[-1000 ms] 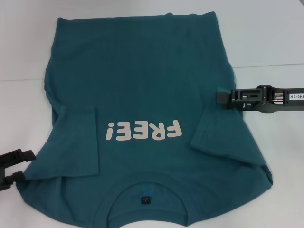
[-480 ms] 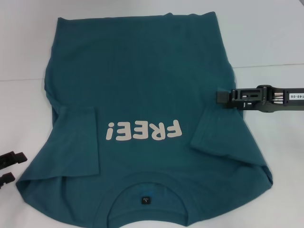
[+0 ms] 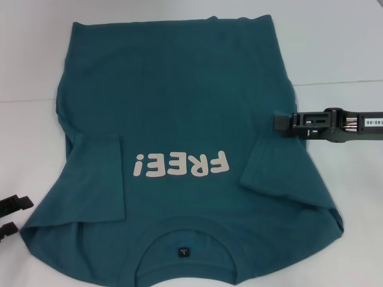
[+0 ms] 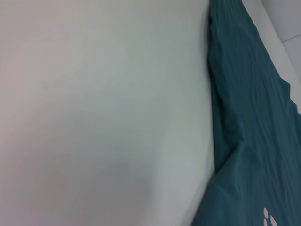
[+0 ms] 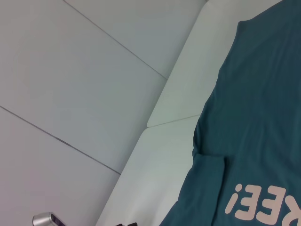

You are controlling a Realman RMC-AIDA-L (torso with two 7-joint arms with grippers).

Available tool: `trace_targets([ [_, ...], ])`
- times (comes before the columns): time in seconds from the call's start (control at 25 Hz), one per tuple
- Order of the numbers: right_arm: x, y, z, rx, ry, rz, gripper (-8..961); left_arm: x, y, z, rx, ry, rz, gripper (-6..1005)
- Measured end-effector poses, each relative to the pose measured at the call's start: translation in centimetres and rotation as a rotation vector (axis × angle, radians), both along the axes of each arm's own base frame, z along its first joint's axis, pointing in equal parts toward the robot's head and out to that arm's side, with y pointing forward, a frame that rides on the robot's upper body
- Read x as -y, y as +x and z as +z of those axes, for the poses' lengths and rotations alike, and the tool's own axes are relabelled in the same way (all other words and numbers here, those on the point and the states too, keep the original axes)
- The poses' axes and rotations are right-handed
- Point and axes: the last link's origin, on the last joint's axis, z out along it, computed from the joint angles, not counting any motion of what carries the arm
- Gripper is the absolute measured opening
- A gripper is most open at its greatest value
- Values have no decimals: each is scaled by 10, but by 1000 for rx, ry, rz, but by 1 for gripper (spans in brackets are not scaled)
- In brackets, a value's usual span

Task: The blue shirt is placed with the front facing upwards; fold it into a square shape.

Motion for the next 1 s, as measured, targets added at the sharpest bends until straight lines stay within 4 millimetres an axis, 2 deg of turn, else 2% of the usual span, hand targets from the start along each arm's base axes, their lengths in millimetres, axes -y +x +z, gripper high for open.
trace_targets([
  [0.44,0,0,0,1,2,1,632,0,3,-5,-1,-28,-14,814],
  [1.0,0,0,0,1,2,1,631,3,19,-11,61,-87,-84,814],
])
